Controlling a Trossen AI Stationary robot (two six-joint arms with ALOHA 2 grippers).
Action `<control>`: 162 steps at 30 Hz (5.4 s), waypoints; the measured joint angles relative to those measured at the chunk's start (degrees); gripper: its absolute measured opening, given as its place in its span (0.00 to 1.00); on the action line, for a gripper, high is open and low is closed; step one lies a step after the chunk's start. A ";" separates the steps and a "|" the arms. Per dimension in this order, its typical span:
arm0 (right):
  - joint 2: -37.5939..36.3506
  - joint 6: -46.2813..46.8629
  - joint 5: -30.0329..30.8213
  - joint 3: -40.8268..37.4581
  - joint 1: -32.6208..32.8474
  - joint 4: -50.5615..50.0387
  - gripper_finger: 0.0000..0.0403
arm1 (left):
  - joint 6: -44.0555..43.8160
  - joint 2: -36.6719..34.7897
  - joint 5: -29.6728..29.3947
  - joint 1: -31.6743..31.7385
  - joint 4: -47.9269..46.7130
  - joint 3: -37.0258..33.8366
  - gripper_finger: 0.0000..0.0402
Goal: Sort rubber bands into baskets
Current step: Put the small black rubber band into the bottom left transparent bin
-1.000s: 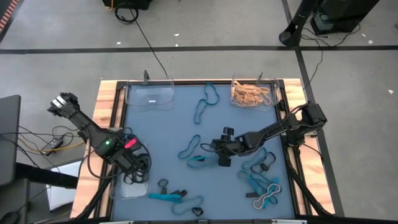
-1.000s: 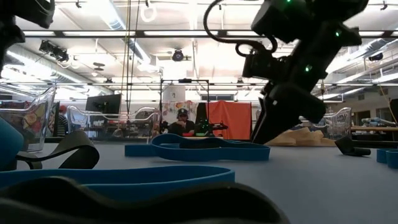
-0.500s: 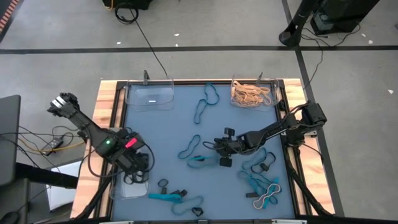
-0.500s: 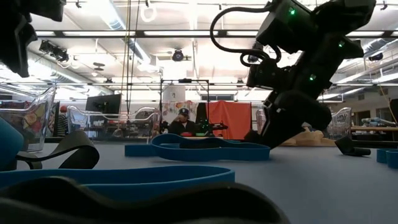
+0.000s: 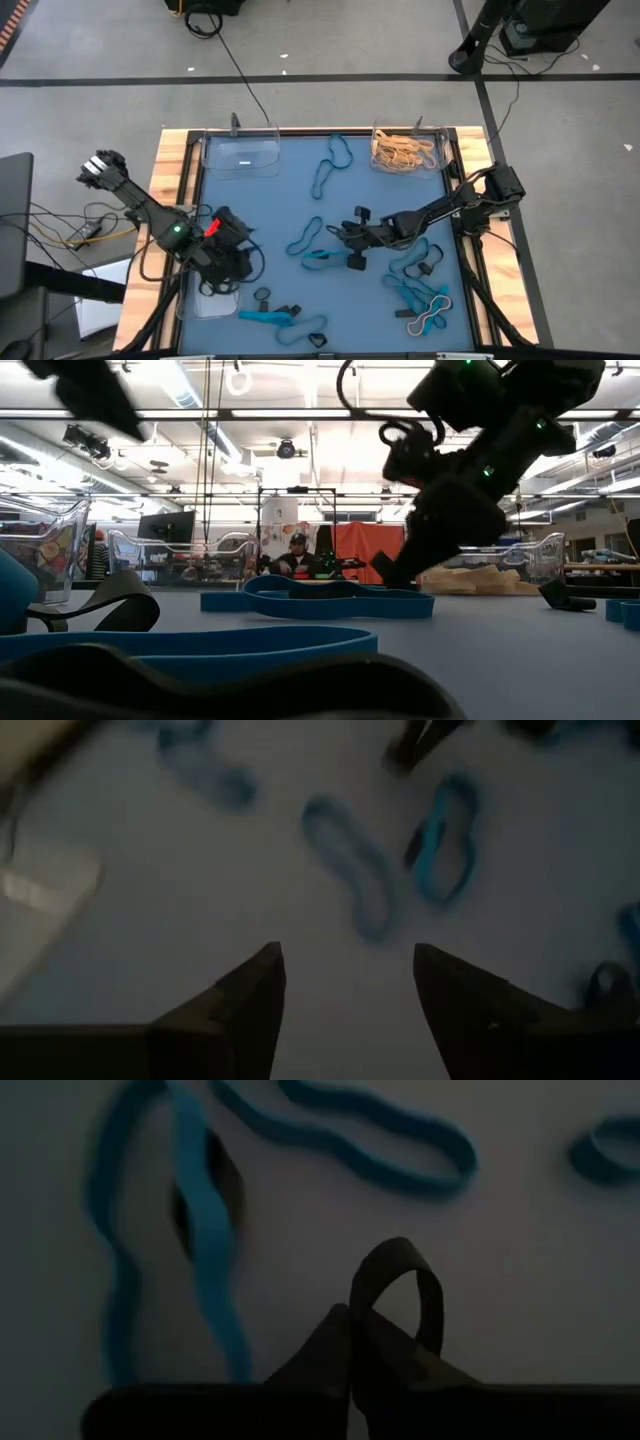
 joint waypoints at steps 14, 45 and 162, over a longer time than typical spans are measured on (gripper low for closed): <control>0.02 -3.73 -3.39 0.00 1.44 12.70 0.03 | 35.44 16.26 1.34 9.97 36.91 0.00 0.56; 0.02 -11.90 -1.73 0.02 4.68 19.18 0.03 | 48.36 29.41 21.07 21.38 61.91 0.00 0.55; 6.67 2.79 -5.78 4.01 1.59 13.63 0.72 | -30.65 -0.27 19.29 -7.55 -33.20 5.99 0.56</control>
